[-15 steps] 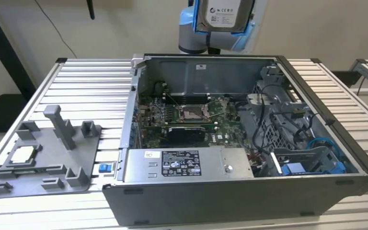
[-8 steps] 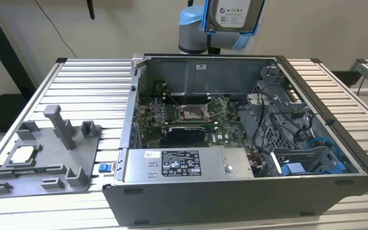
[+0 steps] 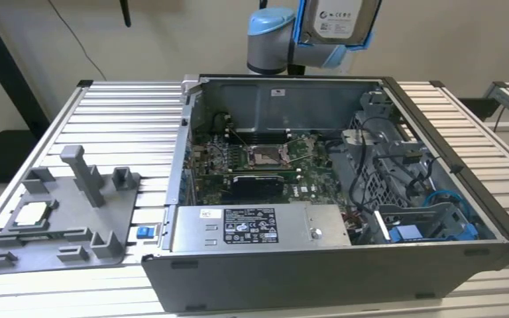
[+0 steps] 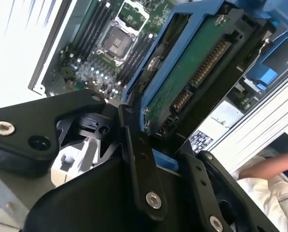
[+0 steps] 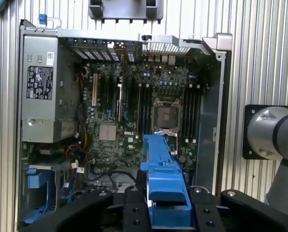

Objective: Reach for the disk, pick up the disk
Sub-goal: 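Pick up the disk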

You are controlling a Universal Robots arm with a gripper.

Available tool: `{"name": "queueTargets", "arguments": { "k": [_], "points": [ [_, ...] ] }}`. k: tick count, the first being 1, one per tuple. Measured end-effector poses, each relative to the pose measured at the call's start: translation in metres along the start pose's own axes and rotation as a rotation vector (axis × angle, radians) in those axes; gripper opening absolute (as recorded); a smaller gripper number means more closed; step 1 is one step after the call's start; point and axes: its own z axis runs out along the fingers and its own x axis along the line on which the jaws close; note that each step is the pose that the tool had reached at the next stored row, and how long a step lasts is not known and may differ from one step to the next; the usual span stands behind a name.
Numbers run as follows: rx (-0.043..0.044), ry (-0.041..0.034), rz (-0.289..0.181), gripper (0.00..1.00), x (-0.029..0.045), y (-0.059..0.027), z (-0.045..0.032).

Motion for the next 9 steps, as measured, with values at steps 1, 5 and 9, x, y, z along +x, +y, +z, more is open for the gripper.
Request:
{"name": "queueTargets", "arguments": {
  "k": [1,5,9],
  "points": [
    [0.0000,0.0000,0.000,0.00,0.0001,-0.0021,0.0000],
    [0.0002,-0.0001,0.000,0.00,0.0004,-0.0115,-0.0002],
    [0.0030,0.0007,0.000,0.00,0.0006,-0.0217,0.0000]
  ]
}}
